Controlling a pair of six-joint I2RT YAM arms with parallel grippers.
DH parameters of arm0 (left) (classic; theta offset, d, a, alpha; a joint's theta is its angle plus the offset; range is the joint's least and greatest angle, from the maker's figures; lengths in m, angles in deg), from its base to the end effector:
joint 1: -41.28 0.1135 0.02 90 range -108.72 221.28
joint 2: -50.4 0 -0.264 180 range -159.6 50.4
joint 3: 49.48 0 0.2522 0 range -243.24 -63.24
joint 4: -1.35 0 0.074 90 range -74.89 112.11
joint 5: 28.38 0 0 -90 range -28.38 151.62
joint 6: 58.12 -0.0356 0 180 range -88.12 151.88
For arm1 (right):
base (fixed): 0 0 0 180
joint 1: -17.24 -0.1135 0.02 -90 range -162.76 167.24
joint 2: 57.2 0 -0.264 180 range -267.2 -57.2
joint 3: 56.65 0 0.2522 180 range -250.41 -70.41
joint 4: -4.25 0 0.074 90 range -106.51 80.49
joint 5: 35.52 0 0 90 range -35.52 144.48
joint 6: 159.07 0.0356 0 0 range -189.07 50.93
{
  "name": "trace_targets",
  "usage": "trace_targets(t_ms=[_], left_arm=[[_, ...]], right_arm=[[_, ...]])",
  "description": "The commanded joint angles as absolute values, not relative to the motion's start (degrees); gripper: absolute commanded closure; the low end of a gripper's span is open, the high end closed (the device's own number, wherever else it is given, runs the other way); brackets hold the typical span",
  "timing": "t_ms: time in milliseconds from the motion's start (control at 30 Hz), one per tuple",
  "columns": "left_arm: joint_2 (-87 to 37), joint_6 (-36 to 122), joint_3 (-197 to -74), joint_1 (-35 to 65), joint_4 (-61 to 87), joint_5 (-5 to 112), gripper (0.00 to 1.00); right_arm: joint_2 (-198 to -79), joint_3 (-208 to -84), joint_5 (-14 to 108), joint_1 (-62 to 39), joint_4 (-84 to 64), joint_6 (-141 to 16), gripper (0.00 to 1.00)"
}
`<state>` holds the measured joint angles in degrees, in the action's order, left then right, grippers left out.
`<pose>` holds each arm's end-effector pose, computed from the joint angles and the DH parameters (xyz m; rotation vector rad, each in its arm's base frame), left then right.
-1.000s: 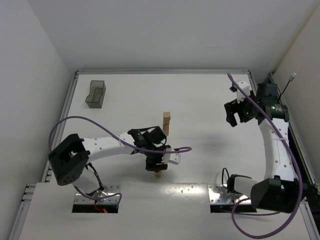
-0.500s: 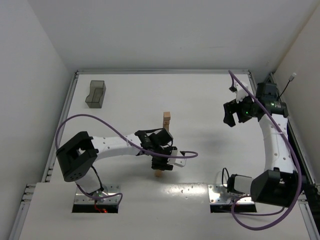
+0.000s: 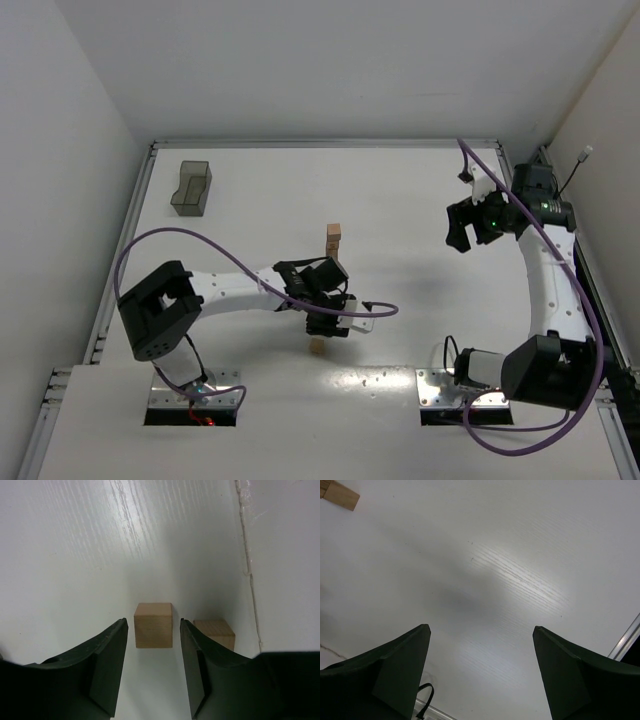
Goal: Build the wood block tower
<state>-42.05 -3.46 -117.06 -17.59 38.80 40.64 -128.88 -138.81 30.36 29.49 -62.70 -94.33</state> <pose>0.1493 -0.2719 0.1762 2.0444 1.7327 -0.6198 0.2414 -0.0375 0.3212 -0.4338 2.4138 0.2581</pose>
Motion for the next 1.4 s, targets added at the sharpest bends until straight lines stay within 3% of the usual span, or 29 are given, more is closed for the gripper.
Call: trace_targets(t_ms=[0, 300, 400, 533, 667, 867, 1033, 1233, 1367], left_arm=[[-43.03, -3.98, -117.21, -18.14, 36.38, 40.35, 0.58], [-43.56, -3.98, -115.54, -18.14, 35.86, 41.4, 0.6], [-43.03, -2.93, -115.54, -18.14, 35.86, 41.4, 0.72], [-40.93, 2.24, -115.54, -18.14, 35.86, 42.72, 0.98], [-35.22, 8.75, -115.44, -18.75, 38.74, 41.49, 1.0], [-33.01, 11.05, -130.98, -19.28, 58.94, 36.32, 1.0], [-38.71, 9.82, -149.5, -14.72, 75.28, 29.1, 1.0], [-48.1, 11.4, -162.54, -6.99, 81.02, 25.58, 1.0], [-56.62, 12.71, -178.33, -1.1, 86.56, 26.44, 1.0]], right_arm=[[-128.92, -140.98, 28.73, 29.64, -62.68, -94.3, 0.2], [-129.98, -141.51, 28.73, 29.64, -63.21, -94.3, 0.21], [-130.5, -142.04, 28.73, 29.64, -63.21, -94.83, 0.22], [-130.5, -142.04, 28.2, 29.64, -63.21, -94.83, 0.22], [-130.5, -142.04, 26.89, 29.64, -63.74, -94.83, 0.22], [-132.26, -143.79, 23.99, 29.64, -64.96, -94.83, 0.24], [-133.4, -144.32, 22.67, 29.64, -65.49, -95.35, 0.24], [-133.93, -144.85, 22.14, 29.64, -66.02, -95.88, 0.24], [-134.54, -144.85, 22.14, 29.64, -66.55, -95.88, 0.24]])
